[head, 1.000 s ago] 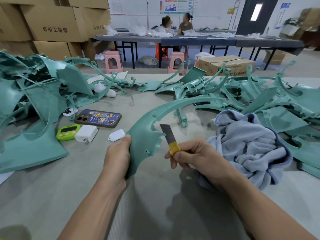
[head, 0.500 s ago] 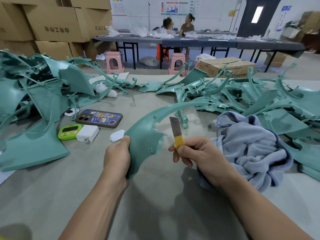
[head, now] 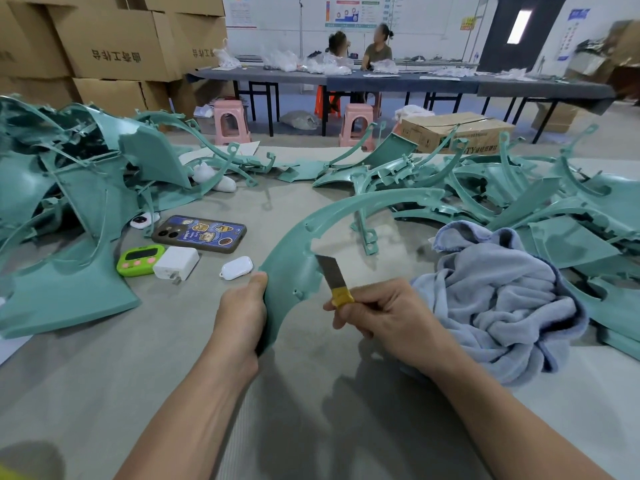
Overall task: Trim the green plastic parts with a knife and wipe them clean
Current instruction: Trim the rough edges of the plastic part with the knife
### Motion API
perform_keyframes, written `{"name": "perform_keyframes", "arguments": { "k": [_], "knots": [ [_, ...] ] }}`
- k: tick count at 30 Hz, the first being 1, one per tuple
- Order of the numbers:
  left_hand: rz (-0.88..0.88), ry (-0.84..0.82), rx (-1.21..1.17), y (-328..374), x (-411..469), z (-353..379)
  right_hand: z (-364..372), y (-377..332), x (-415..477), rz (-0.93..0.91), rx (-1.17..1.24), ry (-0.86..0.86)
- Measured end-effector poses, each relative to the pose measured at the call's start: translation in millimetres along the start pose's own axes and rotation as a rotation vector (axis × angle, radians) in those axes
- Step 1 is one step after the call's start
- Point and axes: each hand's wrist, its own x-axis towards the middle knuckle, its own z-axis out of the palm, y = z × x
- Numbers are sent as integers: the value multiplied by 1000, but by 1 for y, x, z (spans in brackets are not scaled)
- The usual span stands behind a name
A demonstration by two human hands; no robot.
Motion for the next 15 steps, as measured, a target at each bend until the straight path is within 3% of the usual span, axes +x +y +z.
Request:
{"name": "perform_keyframes", "arguments": {
  "k": [3,5,10,13,15],
  "knots": [
    [9,-11,-2,-1,1,0,2,-2,-3,-27,-193,-179],
    [19,-18,-14,-1,-1,-1,6,-3,-4,-39,-223,-192],
    [13,-59,9,-3,1,-1,5,-6,-1,-4,80,15],
    [-18,-54,25,-1,-1,0,2,-4,1,23,56,190],
    [-24,-34,-7,1,-1,-1,1,-6,-1,-1,55,189]
  ]
}}
